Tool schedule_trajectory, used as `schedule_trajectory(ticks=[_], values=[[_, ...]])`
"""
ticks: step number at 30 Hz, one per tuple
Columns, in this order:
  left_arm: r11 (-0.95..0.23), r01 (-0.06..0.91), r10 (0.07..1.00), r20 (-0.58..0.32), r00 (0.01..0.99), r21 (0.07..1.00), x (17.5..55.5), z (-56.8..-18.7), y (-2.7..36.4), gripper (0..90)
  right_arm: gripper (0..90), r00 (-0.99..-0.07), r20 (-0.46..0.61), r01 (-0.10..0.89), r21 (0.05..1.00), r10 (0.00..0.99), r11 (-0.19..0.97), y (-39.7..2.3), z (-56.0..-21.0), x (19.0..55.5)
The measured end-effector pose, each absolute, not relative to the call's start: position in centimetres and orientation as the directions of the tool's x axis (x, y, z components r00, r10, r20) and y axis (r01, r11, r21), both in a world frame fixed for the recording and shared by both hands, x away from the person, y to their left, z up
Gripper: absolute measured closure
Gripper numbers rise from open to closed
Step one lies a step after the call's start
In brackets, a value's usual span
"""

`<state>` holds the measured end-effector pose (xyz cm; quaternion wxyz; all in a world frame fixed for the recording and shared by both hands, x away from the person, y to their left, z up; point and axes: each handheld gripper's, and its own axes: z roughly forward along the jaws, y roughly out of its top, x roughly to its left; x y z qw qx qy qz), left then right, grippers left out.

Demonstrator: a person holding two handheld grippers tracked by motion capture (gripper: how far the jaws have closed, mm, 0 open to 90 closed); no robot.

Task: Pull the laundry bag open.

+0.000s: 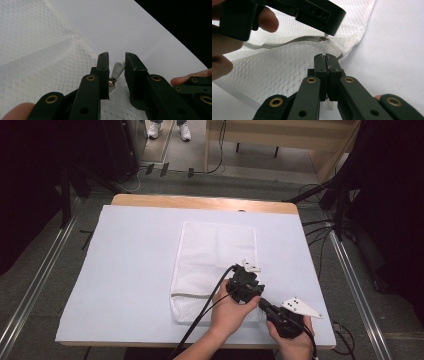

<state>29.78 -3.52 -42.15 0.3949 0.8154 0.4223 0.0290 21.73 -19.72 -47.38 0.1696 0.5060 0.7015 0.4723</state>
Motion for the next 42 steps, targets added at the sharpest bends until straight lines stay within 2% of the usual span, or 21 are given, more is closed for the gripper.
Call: schedule_trajectory(ticks=[3,17,32,42], values=[[-0.33,0.675,0.697,-0.312,0.645,0.66,29.9,-42.3,-3.2,79.9,90.0,-0.43,0.238,0.551,0.833,0.871,0.044,-19.7,-47.4,21.7],[-0.277,0.7,0.654,-0.405,0.639,0.658,29.7,-43.0,-1.2,87.4,90.0,-0.427,0.219,0.548,0.834,0.877,0.058,-19.5,-47.4,21.7],[-0.316,0.654,0.645,-0.351,0.679,0.687,29.0,-43.1,0.1,87.7,90.0,-0.406,0.211,0.538,0.842,0.889,0.046,-19.7,-47.1,21.6],[-0.305,0.661,0.65,-0.357,0.671,0.686,28.8,-43.6,1.0,87.8,90.0,-0.402,0.212,0.542,0.839,0.891,0.045,-19.8,-46.9,21.6]])
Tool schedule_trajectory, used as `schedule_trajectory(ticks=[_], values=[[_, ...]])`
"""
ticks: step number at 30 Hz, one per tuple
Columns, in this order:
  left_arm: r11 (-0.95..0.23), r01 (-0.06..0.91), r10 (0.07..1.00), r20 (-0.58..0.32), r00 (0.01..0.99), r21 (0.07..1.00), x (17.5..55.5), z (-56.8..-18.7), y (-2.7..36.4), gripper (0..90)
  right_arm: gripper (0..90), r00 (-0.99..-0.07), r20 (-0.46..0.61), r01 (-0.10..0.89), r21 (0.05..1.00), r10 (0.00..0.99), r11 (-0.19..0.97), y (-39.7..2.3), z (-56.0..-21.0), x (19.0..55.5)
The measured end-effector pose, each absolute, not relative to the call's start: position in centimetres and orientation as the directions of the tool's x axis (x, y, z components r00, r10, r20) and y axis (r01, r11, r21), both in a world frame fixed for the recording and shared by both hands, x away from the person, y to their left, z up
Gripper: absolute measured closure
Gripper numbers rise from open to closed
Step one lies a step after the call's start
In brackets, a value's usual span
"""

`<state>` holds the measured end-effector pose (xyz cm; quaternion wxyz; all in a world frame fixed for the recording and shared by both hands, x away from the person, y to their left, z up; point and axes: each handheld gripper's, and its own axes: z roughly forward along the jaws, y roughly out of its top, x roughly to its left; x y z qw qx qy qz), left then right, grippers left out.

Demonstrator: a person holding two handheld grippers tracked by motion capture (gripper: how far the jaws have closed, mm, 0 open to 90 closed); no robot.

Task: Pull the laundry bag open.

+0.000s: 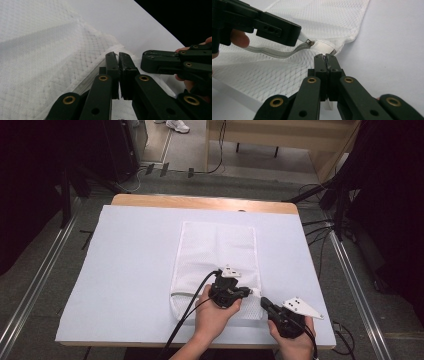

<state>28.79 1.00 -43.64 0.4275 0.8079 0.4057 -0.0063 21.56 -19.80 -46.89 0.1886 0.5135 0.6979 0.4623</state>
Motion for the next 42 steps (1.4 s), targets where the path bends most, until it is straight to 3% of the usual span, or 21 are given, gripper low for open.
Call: schedule_trajectory(ticks=[14,42], values=[[-0.267,0.681,0.68,-0.368,0.634,0.682,28.5,-44.1,3.8,87.8,90.0,-0.389,0.174,0.535,0.842,0.904,0.068,-20.0,-46.6,21.5],[-0.075,0.724,0.807,-0.384,0.448,0.686,26.9,-45.1,16.7,87.8,90.0,-0.357,0.163,0.538,0.841,0.92,0.06,-20.9,-46.3,21.6]])
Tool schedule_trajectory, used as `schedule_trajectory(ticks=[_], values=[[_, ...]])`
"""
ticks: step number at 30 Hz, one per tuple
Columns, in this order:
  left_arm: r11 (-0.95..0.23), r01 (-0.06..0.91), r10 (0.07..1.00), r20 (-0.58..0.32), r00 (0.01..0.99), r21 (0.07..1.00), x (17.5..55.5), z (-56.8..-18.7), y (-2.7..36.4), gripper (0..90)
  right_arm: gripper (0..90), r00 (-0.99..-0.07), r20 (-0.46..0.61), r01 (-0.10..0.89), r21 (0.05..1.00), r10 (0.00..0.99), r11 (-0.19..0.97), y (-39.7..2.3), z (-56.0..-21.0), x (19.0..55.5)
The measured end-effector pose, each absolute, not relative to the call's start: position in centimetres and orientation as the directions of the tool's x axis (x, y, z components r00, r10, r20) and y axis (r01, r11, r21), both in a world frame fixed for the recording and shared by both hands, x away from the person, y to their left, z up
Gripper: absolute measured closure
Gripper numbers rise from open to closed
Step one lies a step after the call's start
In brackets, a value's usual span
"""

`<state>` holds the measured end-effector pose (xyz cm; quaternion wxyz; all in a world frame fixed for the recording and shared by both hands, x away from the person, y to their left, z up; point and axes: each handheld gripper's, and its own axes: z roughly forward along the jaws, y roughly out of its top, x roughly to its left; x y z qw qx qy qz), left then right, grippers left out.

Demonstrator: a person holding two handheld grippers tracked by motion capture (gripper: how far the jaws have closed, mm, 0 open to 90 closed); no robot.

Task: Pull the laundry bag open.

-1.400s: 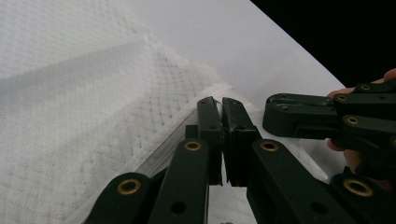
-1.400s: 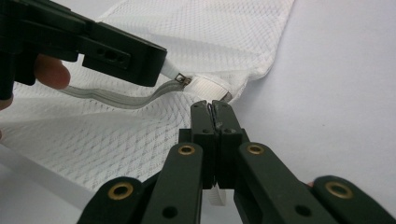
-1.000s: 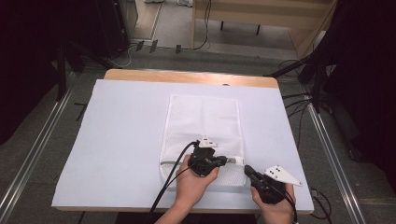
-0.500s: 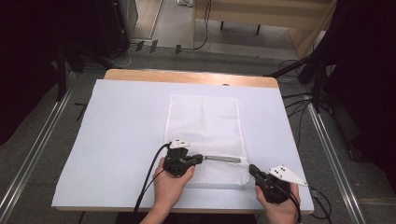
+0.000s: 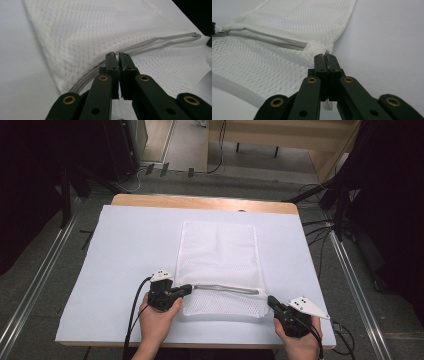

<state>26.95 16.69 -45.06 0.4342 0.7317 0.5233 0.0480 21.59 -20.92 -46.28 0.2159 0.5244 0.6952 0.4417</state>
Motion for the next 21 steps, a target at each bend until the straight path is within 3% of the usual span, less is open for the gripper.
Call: schedule_trajectory(ticks=[21], values=[[-0.019,0.724,0.84,-0.382,0.386,0.689,25.9,-45.4,21.7,87.8,90.0,-0.362,0.161,0.538,0.84,0.918,0.065,-21.2,-46.2,21.6]])
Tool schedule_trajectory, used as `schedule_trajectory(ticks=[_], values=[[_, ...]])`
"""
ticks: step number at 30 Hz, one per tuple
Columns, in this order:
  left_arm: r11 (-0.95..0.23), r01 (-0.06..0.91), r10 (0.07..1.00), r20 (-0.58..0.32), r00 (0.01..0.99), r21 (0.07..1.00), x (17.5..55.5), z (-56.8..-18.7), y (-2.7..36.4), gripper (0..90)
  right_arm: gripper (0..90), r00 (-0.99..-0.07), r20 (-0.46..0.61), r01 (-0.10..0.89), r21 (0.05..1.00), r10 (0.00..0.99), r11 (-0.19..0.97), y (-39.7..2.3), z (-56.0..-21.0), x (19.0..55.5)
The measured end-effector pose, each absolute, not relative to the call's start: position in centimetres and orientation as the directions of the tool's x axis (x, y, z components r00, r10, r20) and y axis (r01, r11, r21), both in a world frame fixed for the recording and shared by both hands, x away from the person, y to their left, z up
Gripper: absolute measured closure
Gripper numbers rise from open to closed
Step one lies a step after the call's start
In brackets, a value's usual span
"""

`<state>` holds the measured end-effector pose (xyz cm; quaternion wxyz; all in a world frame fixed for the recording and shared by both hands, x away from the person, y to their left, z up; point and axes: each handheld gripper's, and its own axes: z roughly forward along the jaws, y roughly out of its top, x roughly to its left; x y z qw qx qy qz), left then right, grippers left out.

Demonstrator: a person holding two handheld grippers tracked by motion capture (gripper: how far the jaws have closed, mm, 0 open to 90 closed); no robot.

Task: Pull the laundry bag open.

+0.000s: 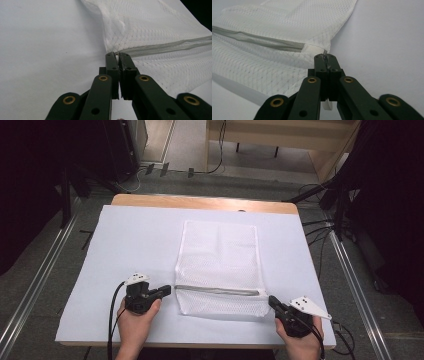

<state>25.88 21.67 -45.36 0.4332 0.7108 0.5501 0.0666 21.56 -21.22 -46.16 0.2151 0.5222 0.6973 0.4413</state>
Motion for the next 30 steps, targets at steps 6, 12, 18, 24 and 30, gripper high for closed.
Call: schedule_trajectory(ticks=[6,12,18,24,30], values=[[-0.011,0.721,0.839,-0.386,0.383,0.692,25.8,-45.5,22.0,87.8,90.0,-0.367,0.157,0.539,0.839,0.917,0.072,-21.0,-46.1,21.6],[-0.008,0.722,0.839,-0.388,0.381,0.692,25.8,-45.6,22.2,87.8,90.0,-0.366,0.159,0.543,0.836,0.917,0.072,-20.9,-46.2,21.6],[0.004,0.716,0.837,-0.394,0.38,0.698,25.6,-45.3,22.5,87.7,90.0,-0.369,0.155,0.543,0.836,0.916,0.077,-20.8,-46.2,21.5],[0.019,0.679,0.833,-0.387,0.395,0.734,25.2,-45.4,22.9,78.5,90.0,-0.385,0.148,0.537,0.838,0.911,0.091,-20.5,-46.2,21.4],[0.038,0.603,0.88,-0.312,0.357,0.797,24.2,-45.1,24.1,28.9,90.0,-0.378,0.156,0.541,0.837,0.913,0.081,-21.0,-46.2,21.4]])
